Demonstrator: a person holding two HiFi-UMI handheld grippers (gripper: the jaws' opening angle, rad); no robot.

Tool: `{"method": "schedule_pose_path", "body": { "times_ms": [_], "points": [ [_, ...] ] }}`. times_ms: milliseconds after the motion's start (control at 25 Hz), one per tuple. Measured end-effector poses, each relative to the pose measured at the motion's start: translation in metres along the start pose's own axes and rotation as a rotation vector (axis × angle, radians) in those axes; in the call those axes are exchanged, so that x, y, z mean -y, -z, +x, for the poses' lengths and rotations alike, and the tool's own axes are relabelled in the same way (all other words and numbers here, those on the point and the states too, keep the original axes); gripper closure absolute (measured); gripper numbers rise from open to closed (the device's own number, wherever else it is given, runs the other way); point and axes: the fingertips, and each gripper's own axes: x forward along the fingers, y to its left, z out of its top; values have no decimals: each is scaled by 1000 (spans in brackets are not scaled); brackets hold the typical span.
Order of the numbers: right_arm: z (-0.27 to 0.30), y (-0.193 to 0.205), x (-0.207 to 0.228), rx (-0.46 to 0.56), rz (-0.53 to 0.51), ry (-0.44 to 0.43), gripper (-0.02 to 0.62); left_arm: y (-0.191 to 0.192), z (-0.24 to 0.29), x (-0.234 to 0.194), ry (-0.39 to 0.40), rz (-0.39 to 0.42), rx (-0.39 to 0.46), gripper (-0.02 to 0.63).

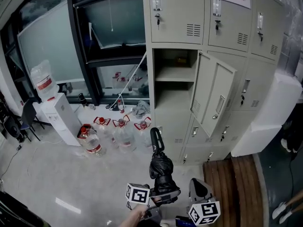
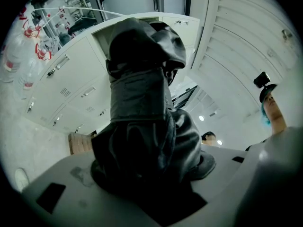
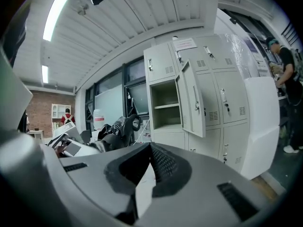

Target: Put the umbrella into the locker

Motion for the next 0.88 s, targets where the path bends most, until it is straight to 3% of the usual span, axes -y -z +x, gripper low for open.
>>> {"method": "schedule_pose_path", "body": {
  "times_ms": [280,880],
  "points": [
    [63,-8,28,1,-8,8,594,-51,23,-38,29,0,-17,330],
    [289,-48,104,-57,-28,77,594,-240,83,-153,83,-42,-134,328]
  ]
}}
